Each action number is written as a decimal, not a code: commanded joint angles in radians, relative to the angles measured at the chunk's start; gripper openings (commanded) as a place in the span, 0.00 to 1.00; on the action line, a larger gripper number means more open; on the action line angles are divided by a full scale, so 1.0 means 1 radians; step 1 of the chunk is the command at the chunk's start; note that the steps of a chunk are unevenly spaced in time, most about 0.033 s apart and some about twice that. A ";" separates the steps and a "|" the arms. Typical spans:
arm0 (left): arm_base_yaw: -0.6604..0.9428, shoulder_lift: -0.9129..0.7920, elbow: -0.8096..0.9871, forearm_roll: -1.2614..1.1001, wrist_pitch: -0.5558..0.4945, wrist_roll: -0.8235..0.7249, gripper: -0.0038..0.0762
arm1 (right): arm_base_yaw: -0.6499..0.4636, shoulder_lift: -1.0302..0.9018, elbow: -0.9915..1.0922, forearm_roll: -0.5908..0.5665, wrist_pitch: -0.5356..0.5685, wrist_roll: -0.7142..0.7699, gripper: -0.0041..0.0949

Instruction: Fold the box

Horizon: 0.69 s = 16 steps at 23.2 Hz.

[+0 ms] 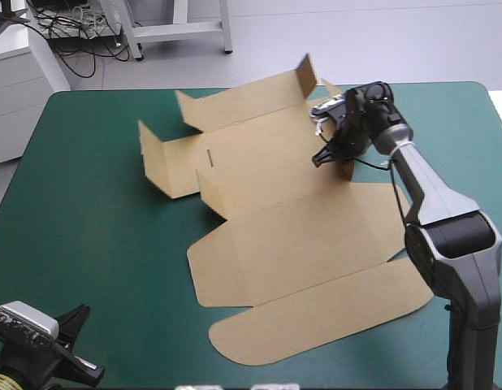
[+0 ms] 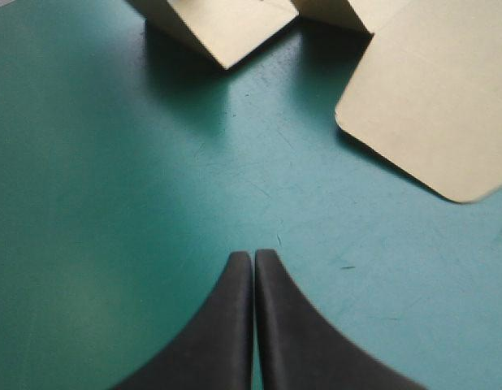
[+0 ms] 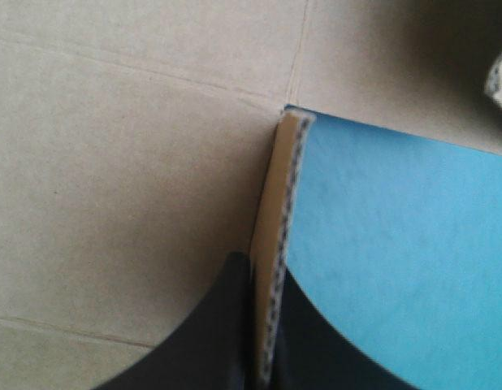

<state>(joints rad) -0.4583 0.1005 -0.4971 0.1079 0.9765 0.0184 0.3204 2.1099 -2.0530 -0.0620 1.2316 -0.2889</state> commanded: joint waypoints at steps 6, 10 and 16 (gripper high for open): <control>-0.006 0.015 -0.023 0.006 -0.064 -0.003 0.04 | 0.241 0.017 -0.185 -0.003 -0.038 -0.429 0.04; -0.006 0.015 -0.023 0.006 -0.064 -0.003 0.04 | 0.301 0.017 -0.185 0.053 -0.050 -0.540 0.04; -0.006 0.015 -0.023 0.006 -0.064 -0.003 0.04 | 0.349 0.017 -0.185 0.127 -0.053 -0.655 0.04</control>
<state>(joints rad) -0.4583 0.1005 -0.4971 0.1079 0.9765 0.0184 0.6663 2.1907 -2.2040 0.0185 1.2051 -0.8819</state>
